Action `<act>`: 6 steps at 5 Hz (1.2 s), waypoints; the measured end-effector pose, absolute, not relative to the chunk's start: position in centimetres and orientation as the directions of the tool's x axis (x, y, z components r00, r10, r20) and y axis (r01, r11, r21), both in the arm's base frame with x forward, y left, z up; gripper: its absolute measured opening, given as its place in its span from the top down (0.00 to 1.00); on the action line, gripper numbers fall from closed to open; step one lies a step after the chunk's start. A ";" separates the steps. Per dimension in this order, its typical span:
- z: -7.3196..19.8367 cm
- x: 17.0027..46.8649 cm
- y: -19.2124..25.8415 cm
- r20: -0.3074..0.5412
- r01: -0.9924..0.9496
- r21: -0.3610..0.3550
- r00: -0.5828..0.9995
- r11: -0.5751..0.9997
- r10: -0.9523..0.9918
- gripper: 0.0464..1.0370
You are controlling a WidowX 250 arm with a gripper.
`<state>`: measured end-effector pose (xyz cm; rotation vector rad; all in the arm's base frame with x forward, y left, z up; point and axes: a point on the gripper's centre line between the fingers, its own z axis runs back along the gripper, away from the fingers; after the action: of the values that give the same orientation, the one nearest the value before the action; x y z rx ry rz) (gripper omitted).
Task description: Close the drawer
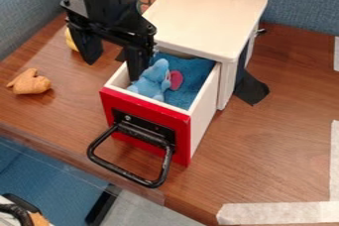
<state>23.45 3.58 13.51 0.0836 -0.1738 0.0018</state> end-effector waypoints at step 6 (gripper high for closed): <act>10.0 18.3 1.7 0.129 0.062 0.109 0.989 0.992 -0.076 0.04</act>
<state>18.32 1.71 9.96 0.1055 -0.1332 -0.0694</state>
